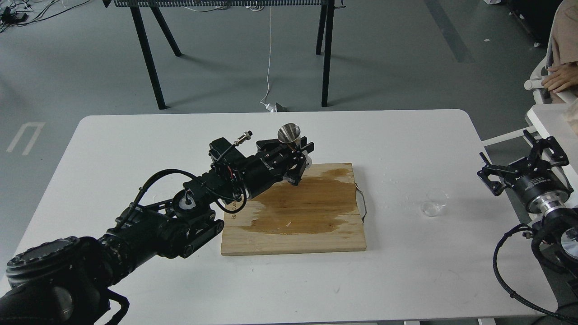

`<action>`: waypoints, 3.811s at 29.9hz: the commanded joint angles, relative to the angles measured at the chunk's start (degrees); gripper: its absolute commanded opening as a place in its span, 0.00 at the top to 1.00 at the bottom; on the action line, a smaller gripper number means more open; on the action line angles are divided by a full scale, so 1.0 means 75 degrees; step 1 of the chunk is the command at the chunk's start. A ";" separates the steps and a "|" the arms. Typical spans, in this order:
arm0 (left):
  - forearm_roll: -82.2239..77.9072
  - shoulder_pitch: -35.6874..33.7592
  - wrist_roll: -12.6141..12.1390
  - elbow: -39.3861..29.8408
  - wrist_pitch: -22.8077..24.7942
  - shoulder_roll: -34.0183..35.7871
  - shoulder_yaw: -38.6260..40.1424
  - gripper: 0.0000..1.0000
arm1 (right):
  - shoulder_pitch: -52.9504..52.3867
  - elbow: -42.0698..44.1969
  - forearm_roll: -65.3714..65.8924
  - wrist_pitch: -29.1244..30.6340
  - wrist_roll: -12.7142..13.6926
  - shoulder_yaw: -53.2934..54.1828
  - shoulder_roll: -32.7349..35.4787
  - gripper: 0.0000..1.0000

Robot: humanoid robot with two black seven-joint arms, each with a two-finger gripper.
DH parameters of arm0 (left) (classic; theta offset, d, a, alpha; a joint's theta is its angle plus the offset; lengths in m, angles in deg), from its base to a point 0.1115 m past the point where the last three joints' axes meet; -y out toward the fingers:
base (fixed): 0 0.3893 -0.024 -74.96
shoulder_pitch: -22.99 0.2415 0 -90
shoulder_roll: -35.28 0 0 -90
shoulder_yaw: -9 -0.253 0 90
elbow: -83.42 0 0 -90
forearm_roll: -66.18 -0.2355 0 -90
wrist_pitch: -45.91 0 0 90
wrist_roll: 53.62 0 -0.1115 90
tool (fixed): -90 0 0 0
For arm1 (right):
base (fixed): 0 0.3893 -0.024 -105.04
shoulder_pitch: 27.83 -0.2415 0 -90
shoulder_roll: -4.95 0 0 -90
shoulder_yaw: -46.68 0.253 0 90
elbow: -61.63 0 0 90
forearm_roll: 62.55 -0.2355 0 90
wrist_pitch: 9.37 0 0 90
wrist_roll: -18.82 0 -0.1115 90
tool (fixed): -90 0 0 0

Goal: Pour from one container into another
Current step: 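Raise the jigger and carry it over the cutting board, then lower the held jigger toward the middle of the board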

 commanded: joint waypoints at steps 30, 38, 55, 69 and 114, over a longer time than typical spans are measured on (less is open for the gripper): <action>-0.0014 0.0809 0.0002 0.0106 -0.0001 0.0001 -0.0898 0.85 | 0.0060 0.0012 0.0007 0.0000 0.0010 0.0001 -0.0013 0.00; -0.0026 0.0797 0.0002 0.0305 -0.0001 0.0001 -0.0957 0.79 | 0.0060 0.0012 0.0007 0.0000 -0.0001 0.0001 -0.0013 0.00; -0.0026 0.0797 0.0002 0.0458 -0.0001 0.0001 -0.0957 0.58 | 0.0084 0.0012 0.0007 0.0000 -0.0001 0.0012 -0.0013 0.00; -0.0014 0.0856 0.0002 0.0411 -0.0001 0.0001 -0.0957 0.22 | 0.0131 0.0012 -0.0004 0.0000 -0.0001 0.0012 -0.0013 0.00; 0.0102 0.1219 0.0002 0.0399 -0.0001 0.0001 -0.0875 0.18 | 0.0166 0.0001 -0.0004 0.0000 -0.0013 0.0024 -0.0013 0.00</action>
